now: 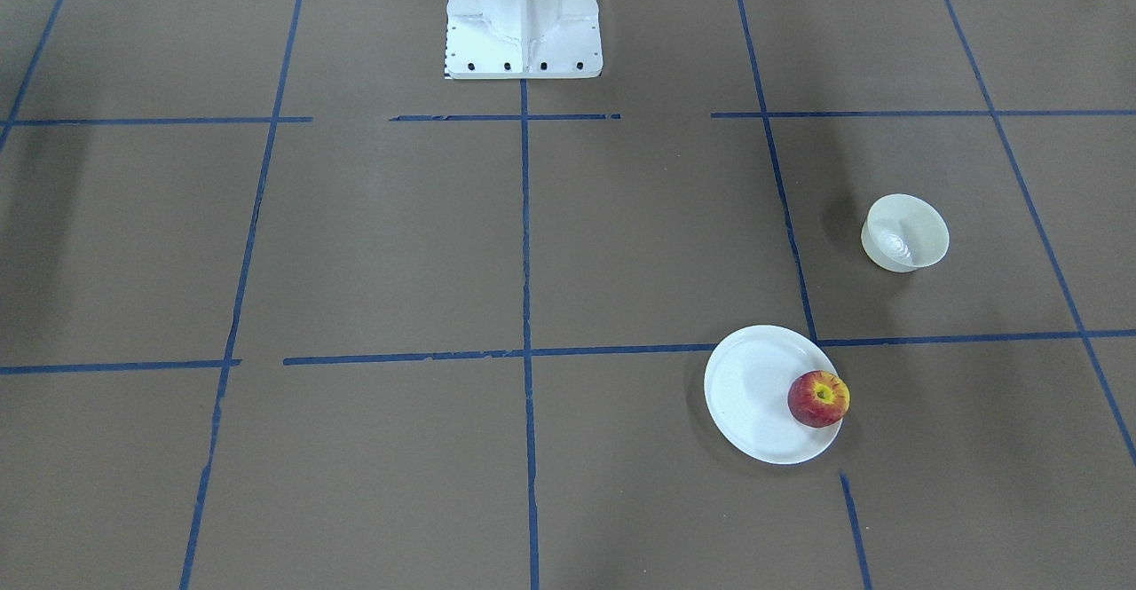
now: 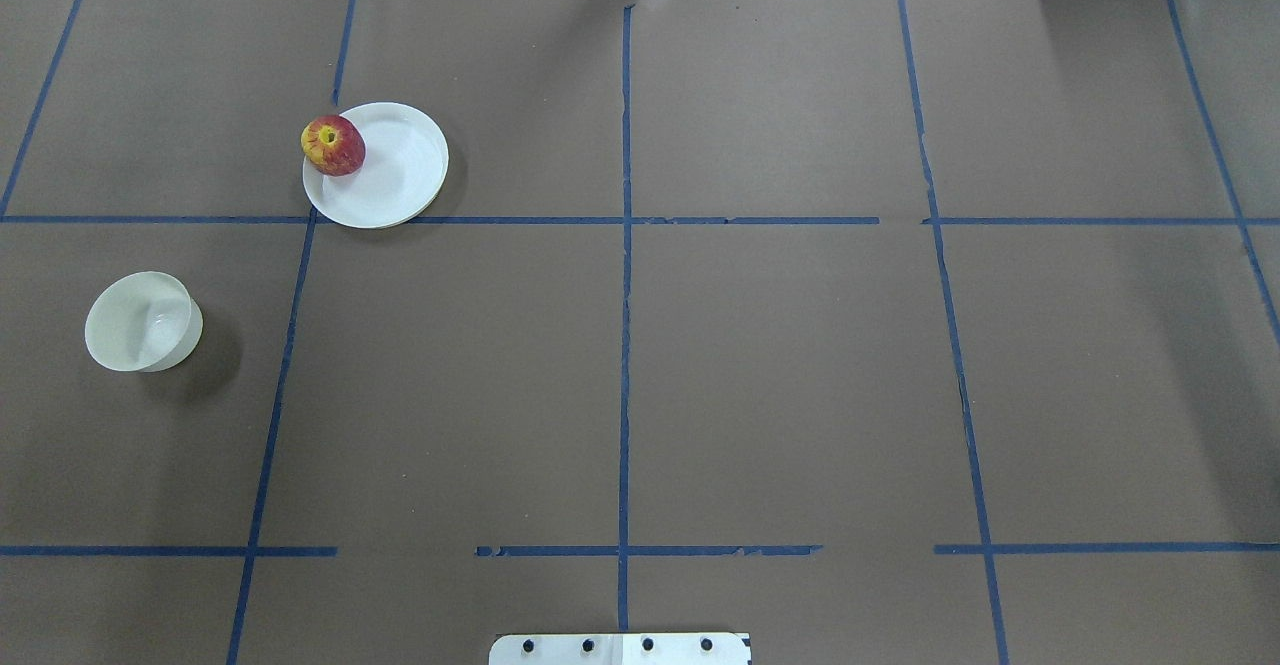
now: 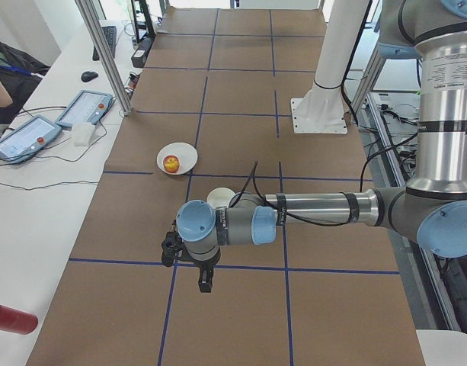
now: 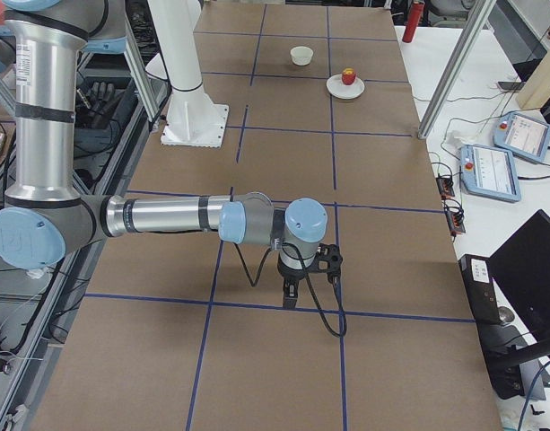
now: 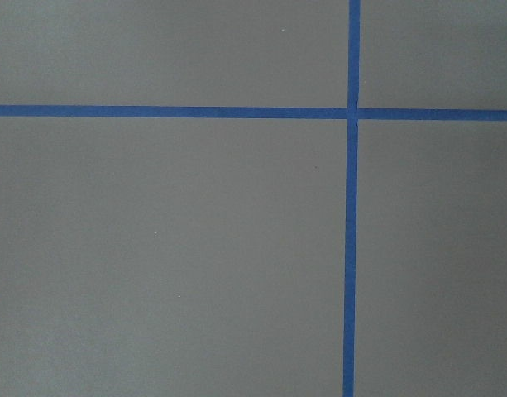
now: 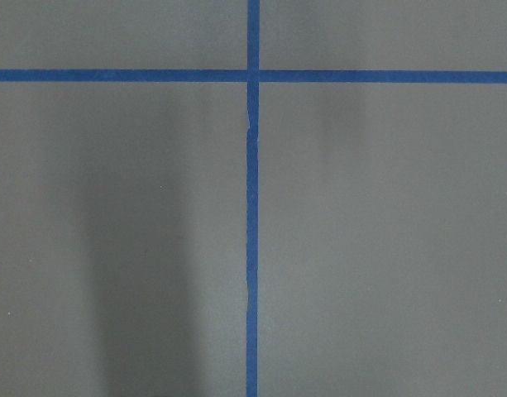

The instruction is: Move apple from plate to bowl

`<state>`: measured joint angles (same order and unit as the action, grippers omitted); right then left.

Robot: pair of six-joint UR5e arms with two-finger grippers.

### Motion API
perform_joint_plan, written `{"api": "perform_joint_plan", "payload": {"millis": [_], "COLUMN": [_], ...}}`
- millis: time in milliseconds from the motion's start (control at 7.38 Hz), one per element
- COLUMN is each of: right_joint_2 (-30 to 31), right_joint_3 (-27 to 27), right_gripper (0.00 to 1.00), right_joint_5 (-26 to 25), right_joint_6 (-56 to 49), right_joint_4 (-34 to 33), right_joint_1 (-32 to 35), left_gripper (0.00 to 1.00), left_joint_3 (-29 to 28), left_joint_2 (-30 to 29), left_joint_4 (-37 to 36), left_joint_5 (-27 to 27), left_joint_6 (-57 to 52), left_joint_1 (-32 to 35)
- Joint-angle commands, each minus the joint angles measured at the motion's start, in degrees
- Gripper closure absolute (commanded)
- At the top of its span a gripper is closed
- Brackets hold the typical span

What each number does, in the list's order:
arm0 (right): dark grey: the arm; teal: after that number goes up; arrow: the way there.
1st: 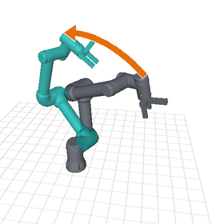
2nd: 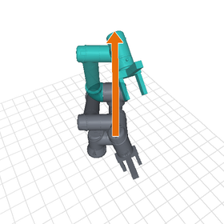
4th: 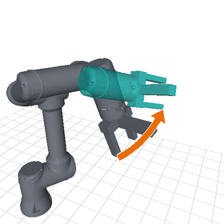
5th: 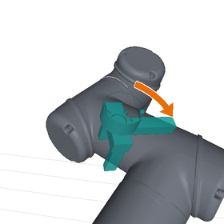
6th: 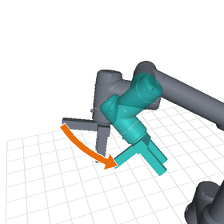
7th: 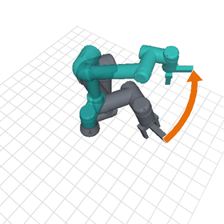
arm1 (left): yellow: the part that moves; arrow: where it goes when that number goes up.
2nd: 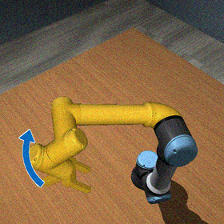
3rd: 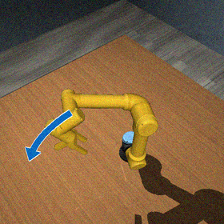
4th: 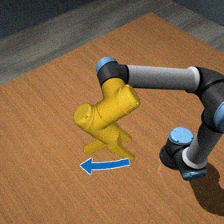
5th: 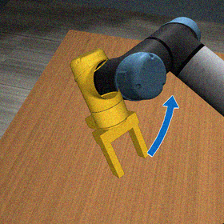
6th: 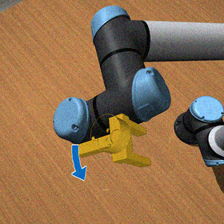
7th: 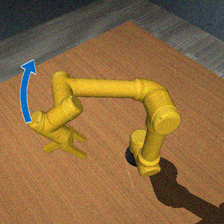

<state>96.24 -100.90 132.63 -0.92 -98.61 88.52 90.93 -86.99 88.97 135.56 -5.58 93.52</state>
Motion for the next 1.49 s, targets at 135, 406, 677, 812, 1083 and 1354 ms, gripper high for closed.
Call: {"api": "perform_joint_plan", "payload": {"millis": [135, 406, 677, 812, 1083, 1354], "right_joint_2": [0.00, 0.00, 0.00, 0.00, 0.00, 0.00], "right_joint_3": [0.00, 0.00, 0.00, 0.00, 0.00, 0.00], "right_gripper": [0.00, 0.00, 0.00, 0.00, 0.00, 0.00], "right_joint_5": [0.00, 0.00, 0.00, 0.00, 0.00, 0.00], "right_joint_6": [-0.04, -0.04, 0.04, -0.04, -0.04, -0.04], "right_joint_4": [0.00, 0.00, 0.00, 0.00, 0.00, 0.00], "right_joint_1": [-0.02, -0.02, -0.02, -0.02, -0.02, -0.02], "left_gripper": [0.00, 0.00, 0.00, 0.00, 0.00, 0.00], "left_joint_3": [0.30, 3.88, 6.34, 8.37, 12.15, 11.90], "left_joint_2": [-0.63, -0.99, -1.51, -1.78, -7.02, -14.83], "left_joint_4": [4.36, 4.38, 7.07, 10.32, 10.36, 9.04], "left_joint_5": [0.23, 2.50, 3.05, 2.61, 0.15, -4.22], "left_joint_6": [0.13, 0.83, 8.70, 17.01, 29.87, 46.46], "left_joint_1": [-0.10, -0.44, -3.33, -7.87, -18.42, -28.95]}}
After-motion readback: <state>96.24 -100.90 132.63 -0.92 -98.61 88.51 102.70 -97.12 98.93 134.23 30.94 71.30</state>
